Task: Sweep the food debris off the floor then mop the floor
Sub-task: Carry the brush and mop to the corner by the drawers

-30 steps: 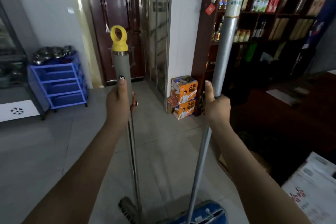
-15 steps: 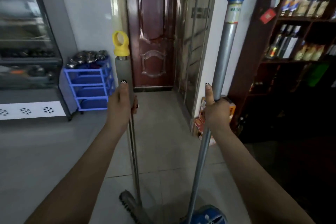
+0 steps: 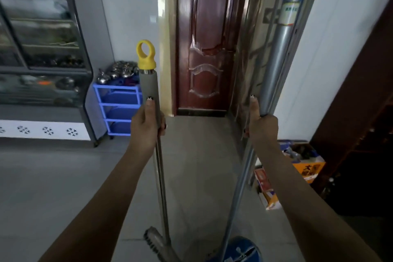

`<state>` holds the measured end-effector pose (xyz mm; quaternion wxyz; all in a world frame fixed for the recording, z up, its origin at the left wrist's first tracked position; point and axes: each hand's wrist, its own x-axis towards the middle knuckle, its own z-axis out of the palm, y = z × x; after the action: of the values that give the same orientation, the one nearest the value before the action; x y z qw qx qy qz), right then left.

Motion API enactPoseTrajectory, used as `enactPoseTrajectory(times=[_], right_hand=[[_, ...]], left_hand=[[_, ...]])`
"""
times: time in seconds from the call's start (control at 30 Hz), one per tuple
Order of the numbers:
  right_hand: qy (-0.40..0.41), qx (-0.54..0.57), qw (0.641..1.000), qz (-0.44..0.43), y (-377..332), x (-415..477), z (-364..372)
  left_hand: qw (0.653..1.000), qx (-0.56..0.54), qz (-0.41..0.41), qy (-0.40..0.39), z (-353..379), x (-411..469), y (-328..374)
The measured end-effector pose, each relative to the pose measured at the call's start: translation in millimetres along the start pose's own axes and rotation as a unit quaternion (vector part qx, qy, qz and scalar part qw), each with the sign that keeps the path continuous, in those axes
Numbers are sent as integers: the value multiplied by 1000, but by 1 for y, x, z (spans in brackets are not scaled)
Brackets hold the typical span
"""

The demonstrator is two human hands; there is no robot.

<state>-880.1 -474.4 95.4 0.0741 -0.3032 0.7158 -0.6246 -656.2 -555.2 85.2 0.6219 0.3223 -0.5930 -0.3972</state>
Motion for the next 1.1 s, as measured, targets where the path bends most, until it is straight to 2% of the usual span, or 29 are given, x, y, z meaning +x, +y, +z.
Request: enactPoseTrajectory(times=[0.13, 0.2, 0.33, 0.7, 0.87, 1.1], right_hand=[[-16, 41, 999, -13, 11, 69, 47], [-26, 55, 998, -6, 14, 95, 68], [-40, 56, 998, 8, 14, 153, 122], [-108, 86, 990, 25, 51, 326, 291], [-181, 78, 980, 39, 44, 383, 372], [-176, 75, 981, 19, 44, 475, 480]], left_hand=[[1000, 4, 12, 16, 19, 73, -35], [1000, 5, 18, -3, 32, 101, -48], [1000, 7, -7, -13, 54, 162, -80], [997, 66, 6, 50, 111, 336, -194], [995, 58, 4, 77, 114, 413, -219], [996, 39, -6, 86, 111, 530, -291]])
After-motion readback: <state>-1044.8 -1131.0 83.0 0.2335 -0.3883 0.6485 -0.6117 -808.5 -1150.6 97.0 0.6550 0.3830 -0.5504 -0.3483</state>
